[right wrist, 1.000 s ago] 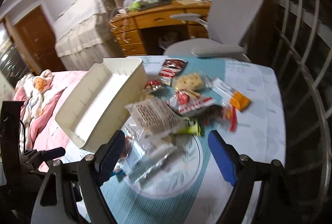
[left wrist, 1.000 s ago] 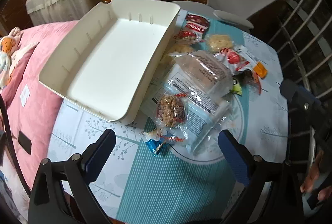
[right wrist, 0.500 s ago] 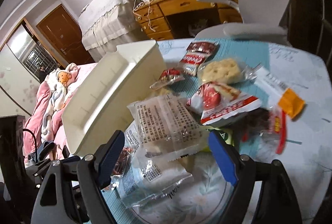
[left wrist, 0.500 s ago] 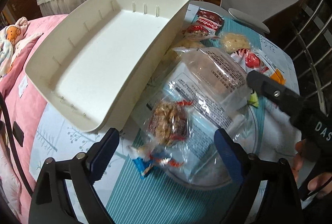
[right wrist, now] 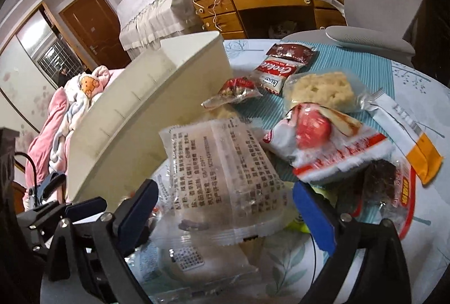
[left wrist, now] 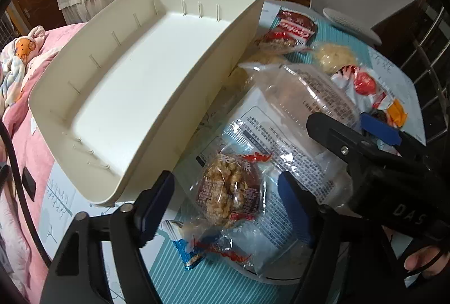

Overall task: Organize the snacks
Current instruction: 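Grasp the clear nut snack bag with the left gripper while the right gripper grasps the white printed bag, then carry both bags over the white tray and open both grippers to drop them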

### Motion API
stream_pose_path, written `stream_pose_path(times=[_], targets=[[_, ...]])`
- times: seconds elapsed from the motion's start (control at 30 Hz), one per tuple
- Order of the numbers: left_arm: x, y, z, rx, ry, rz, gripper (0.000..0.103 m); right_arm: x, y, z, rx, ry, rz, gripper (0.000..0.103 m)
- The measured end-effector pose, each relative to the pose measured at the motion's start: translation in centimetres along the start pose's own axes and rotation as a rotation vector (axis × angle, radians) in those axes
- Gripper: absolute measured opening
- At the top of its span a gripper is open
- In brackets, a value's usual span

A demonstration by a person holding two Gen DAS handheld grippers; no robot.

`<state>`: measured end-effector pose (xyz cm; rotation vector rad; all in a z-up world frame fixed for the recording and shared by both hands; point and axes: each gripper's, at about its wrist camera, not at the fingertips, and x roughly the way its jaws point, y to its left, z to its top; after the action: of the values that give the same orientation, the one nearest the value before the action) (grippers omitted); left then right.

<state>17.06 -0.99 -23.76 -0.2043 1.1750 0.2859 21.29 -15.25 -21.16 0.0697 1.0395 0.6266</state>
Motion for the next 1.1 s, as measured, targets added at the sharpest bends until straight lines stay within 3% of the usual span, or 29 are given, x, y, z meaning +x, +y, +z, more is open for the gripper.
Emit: stream_pose_path(times=[0.27, 0.4, 0.57, 1.1], targets=[[0.6, -0.2, 0.3, 0.010, 0.026, 0.020, 0.053, 1.0, -1.0, 0.0, 0.038, 0.003, 0.023, 0.097], [0.3, -0.3, 0.3, 0.032, 0.021, 0.015, 0.045, 1.1, -1.3, -0.1, 0.061, 0.015, 0.039, 0.091], [-0.1, -0.4, 0.1, 0.048, 0.029, 0.016, 0.044, 0.8, -0.5, -0.1, 0.039, 0.032, 0.052, 0.074], [-6.1, 0.5, -0.9, 0.131, 0.020, 0.012, 0.044, -2.1, 1.4, -1.3, 0.084, 0.093, -0.082, 0.069]])
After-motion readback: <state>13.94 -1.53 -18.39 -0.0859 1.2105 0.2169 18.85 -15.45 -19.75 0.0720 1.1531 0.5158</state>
